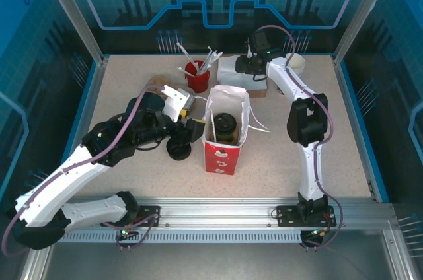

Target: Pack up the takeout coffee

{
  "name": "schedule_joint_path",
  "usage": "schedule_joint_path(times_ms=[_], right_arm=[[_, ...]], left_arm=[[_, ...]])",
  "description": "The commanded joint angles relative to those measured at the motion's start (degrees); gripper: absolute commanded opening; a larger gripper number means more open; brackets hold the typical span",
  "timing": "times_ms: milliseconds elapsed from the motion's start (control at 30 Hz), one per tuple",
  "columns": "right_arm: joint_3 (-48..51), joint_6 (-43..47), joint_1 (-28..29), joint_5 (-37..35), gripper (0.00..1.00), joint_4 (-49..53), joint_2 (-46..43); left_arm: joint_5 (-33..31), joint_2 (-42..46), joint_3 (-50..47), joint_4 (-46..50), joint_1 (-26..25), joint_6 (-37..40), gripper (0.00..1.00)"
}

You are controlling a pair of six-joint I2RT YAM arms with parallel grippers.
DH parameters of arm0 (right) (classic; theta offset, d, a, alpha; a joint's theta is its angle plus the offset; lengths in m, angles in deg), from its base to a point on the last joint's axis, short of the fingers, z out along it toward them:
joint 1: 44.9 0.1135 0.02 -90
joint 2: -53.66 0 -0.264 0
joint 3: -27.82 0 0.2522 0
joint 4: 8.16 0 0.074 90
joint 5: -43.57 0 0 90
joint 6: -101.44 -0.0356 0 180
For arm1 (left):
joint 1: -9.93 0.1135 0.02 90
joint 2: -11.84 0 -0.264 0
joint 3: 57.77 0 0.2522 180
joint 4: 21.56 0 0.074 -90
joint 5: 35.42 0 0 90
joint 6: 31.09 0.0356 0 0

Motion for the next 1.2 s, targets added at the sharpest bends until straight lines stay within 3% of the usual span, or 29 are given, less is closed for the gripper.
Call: schedule_joint_path(times_ms=[0,333,833,1167], right_arm=[[-5.4,1.4,0.7,-2.3,0.53,3.3,4.8],[-19.0,4.4,1.0,-5.3,0.57,7.8,16.1],[-22.9,7.8,1.1,-6.5,0.62,6.5,22.2],[-22.7,9.1,1.0,-7.2,0.56,6.4,23.3]], left_arm=[[-3.0,1.3,1.1,2.3,-0.1,-0.8,0.69],[-4.6,1.7,1.0,4.6,-0.1,-2.2,0.72],[-6.0,3.6,-0.7,4.9,-0.1,-4.6,0.72],[-7.0,4.6,0.0,6.8,-0.1,-5.8,0.72]])
